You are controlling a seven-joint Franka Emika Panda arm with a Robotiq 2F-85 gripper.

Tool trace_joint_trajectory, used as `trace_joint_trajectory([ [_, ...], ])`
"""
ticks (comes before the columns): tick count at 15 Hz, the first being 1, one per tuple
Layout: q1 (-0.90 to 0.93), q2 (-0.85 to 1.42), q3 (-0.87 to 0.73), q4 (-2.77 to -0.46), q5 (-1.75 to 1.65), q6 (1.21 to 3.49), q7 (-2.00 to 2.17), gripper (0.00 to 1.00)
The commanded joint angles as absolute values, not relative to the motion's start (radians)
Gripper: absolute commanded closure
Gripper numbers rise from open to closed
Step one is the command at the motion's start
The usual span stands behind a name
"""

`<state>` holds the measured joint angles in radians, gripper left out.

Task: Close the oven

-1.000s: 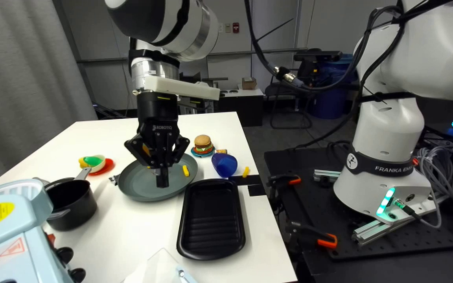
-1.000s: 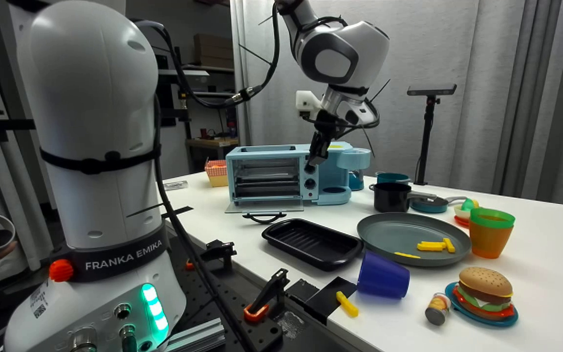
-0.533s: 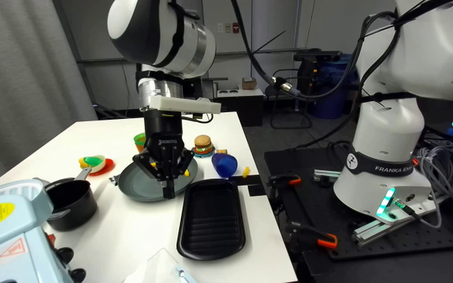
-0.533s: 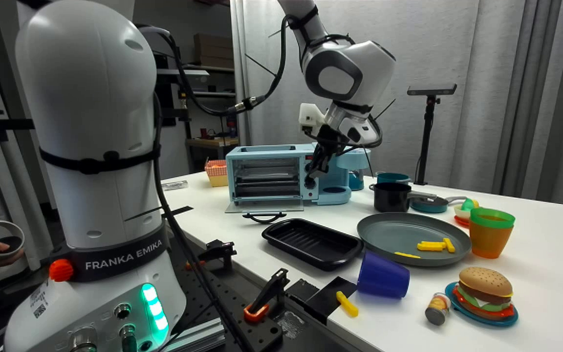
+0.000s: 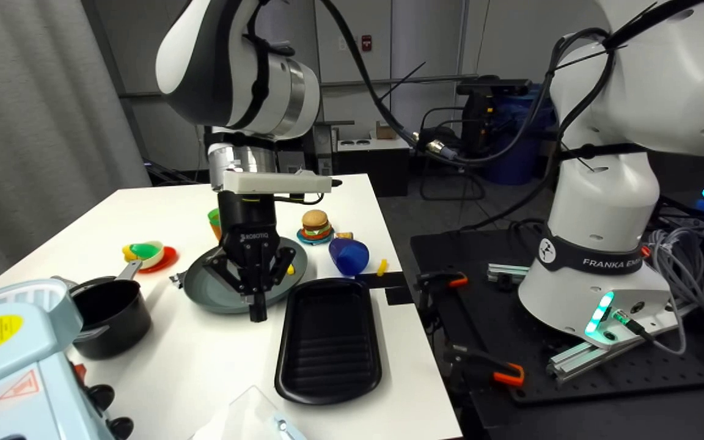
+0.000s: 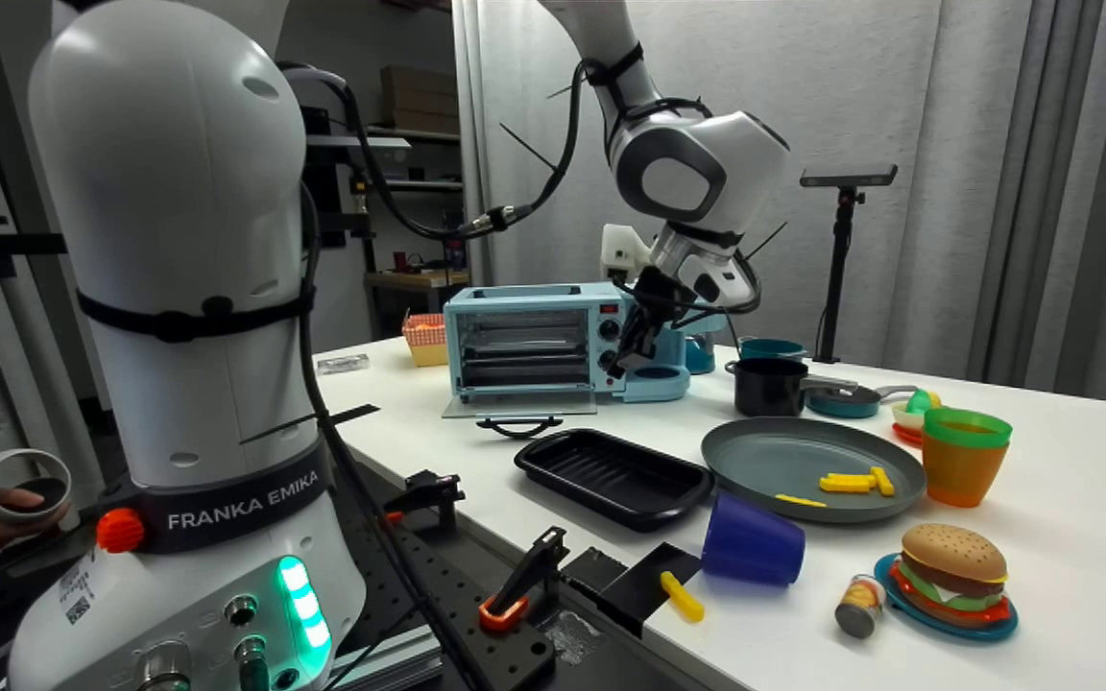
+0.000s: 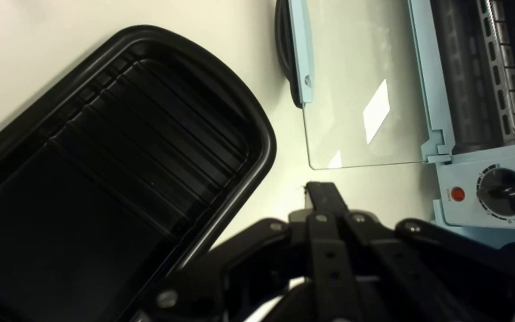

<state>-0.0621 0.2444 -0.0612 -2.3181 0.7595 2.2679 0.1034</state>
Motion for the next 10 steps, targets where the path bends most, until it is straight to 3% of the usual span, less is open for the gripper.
trace_joint_trajectory([
  [1,-0.082,0.31,-0.05,-2.265,0.804,2.274,0.07,1.0],
  [10,-0.091,0.428,-0.038,-2.191,0.83,2.27,0.059,1.0],
])
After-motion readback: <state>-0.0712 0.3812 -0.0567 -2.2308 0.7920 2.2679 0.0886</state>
